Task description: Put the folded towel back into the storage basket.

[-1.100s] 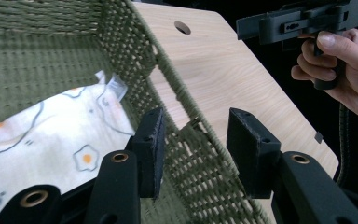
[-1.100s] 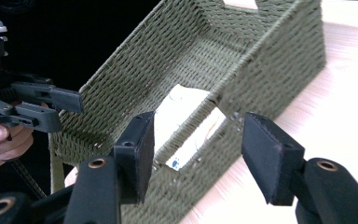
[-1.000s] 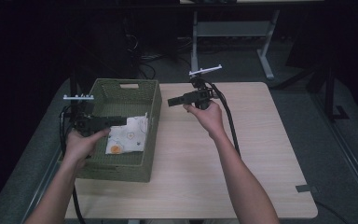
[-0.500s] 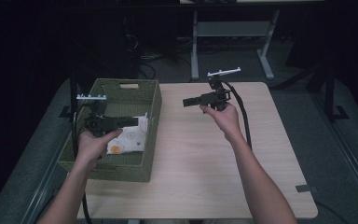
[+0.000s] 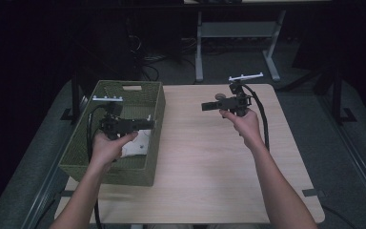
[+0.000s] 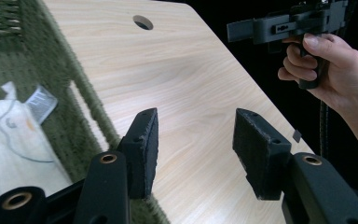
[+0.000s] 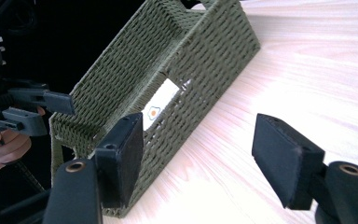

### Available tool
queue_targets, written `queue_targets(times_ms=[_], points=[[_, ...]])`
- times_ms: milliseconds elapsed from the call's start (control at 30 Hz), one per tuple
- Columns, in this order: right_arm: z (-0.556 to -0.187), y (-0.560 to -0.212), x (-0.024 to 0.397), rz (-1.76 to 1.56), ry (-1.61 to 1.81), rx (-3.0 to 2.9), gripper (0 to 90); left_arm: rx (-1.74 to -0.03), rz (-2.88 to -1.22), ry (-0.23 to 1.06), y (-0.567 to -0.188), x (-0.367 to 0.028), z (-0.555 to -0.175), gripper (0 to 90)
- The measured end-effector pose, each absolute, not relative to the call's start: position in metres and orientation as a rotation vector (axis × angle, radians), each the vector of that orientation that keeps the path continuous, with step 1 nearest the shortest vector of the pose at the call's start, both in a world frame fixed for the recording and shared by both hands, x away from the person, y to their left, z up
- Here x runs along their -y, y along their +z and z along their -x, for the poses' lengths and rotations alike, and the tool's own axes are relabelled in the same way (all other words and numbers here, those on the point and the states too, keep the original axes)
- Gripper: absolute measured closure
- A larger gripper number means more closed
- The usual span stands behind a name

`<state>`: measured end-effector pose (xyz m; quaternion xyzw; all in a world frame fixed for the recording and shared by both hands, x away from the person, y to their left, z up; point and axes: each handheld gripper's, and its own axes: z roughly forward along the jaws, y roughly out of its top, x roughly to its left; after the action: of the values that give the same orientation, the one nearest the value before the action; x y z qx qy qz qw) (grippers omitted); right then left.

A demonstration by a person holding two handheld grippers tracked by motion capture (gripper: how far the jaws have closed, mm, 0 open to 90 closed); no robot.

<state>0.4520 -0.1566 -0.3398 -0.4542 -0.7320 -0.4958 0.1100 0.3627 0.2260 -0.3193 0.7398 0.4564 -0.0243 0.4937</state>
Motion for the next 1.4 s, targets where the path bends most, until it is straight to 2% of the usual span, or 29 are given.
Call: queue_targets(times_ms=[633, 1400], points=[[-0.435, -0.355, 0.204, 1.419, -1.458, 2.109, 32.2, -1.031, -1.845, -0.102, -0.324, -0.179, -0.36, 48.5], [-0.42, -0.366, 0.238, 1.479, -1.458, 2.08, 31.9, -1.001, -1.853, -0.161, -0.341, -0.135, -0.358, 45.4]])
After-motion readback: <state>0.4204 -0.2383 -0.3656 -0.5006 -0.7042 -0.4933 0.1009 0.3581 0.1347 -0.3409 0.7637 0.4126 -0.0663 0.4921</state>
